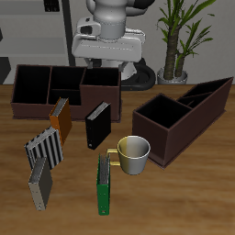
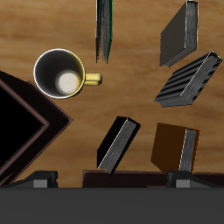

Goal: Place the orange book into the left desk caddy's right compartment

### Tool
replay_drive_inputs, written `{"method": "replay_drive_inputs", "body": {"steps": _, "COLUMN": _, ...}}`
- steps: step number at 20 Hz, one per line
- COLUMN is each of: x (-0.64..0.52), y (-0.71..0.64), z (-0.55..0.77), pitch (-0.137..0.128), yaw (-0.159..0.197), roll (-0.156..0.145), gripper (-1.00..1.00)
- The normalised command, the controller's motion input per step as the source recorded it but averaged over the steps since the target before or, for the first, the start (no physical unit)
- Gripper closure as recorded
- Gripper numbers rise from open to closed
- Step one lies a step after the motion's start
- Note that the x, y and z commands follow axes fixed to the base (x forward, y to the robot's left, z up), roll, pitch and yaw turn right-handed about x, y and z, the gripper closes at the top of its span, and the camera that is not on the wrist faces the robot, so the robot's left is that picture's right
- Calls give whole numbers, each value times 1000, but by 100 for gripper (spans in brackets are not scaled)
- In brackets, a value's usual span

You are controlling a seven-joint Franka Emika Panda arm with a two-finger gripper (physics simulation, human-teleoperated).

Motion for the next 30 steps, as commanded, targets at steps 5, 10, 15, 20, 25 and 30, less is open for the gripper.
{"method": "replay_drive_inputs", "body": {"steps": 5, "x": -119, "y": -510, "z": -13, "pitch": -19, "yaw": -15, "roll": 77, "gripper": -100}}
{"method": "replay_drive_inputs", "body": {"steps": 10, "x": -50, "y": -464, "z": -119, "pitch": -7, "yaw": 4, "roll": 35, "gripper": -100}}
{"method": "replay_drive_inputs", "body": {"steps": 15, "x": -176, "y": -618, "z": -104, "pitch": -40, "yaw": 22, "roll": 41, "gripper": -100}}
{"method": "replay_drive_inputs", "body": {"steps": 20, "x": -135, "y": -551, "z": -104, "pitch": -16, "yaw": -9, "roll": -7, "gripper": -100}}
{"method": "replay_drive_inputs", "body": {"steps": 25, "x": -83, "y": -524, "z": -122, "pitch": -3, "yaw": -30, "roll": -72, "gripper": -100}}
{"method": "replay_drive_inputs", "body": {"steps": 30, "x": -32, "y": -206, "z": -105, "pitch": -70, "yaw": -20, "roll": -48, "gripper": -100}}
